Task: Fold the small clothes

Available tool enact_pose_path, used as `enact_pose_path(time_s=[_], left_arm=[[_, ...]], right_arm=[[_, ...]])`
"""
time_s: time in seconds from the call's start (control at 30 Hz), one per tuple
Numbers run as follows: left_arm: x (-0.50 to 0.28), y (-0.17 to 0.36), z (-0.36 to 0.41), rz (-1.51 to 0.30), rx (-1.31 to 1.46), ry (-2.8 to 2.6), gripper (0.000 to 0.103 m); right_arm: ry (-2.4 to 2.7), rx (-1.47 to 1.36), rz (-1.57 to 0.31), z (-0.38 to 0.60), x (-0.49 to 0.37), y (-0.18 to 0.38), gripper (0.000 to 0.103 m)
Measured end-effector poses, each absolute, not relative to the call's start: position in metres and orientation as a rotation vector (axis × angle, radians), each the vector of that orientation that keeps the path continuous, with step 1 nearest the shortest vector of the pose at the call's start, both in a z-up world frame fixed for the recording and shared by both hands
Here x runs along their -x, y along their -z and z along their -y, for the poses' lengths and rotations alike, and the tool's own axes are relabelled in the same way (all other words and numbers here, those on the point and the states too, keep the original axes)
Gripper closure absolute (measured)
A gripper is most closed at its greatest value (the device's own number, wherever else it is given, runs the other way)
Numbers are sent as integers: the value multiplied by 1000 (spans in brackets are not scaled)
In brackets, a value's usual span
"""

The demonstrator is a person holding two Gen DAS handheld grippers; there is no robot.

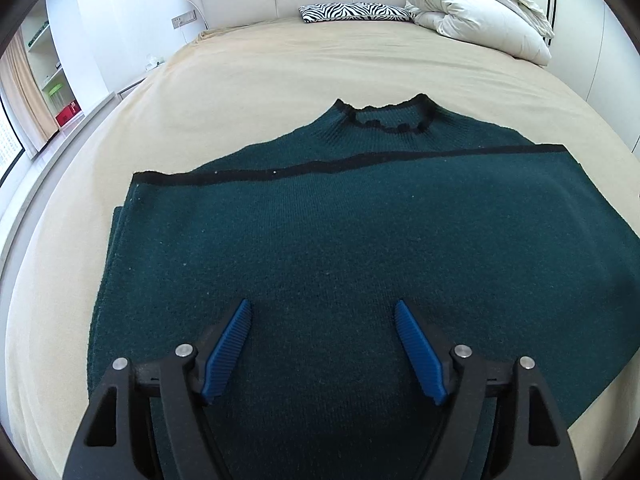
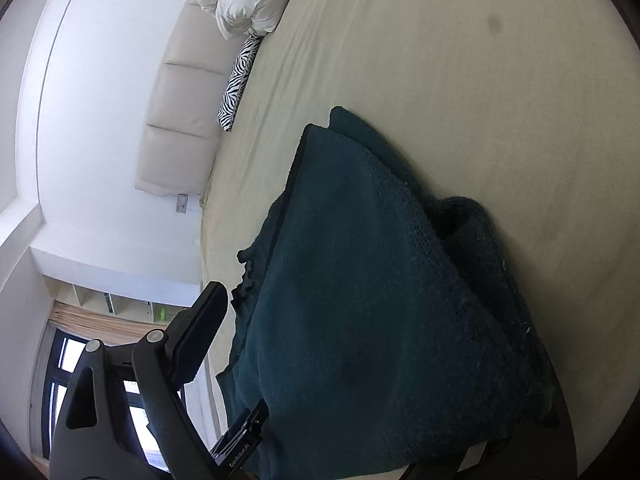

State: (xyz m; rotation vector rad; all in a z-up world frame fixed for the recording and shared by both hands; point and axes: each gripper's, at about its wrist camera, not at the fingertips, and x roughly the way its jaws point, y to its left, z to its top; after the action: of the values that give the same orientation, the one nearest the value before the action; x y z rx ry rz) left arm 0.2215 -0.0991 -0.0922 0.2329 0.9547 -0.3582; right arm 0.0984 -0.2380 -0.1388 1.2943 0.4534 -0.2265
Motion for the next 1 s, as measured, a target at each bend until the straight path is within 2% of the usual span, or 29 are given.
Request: enact_pose_path(time_s=[0.03,0.1,0.17,0.27,0.43,0.5,1.0], left_arm=[[-221,93,99,-955,-233,360,24],[-222,93,99,-957,-229,362,24],[-223,94,99,-958,-228,363,24],[-224,95,99,-958,-225,368,23],[-225,96,98,-956,-216,374,23],[-225,96,98,-955,-214,376,23],[-226,95,87,-963,-173,416,23]], right_arm=[[216,-1280,-457,236,-100,137,24],[206,-1264,-464,233,-103,135,31],[213,-1249,-470,232,-106,135,32],[236,-1249,-500,235,-111,143,46],[295,-1227,-537,240,-111,152,83],[313,-1234,-545,241,-109,157,90],[360,-1155,-558,232,-112,141,92]])
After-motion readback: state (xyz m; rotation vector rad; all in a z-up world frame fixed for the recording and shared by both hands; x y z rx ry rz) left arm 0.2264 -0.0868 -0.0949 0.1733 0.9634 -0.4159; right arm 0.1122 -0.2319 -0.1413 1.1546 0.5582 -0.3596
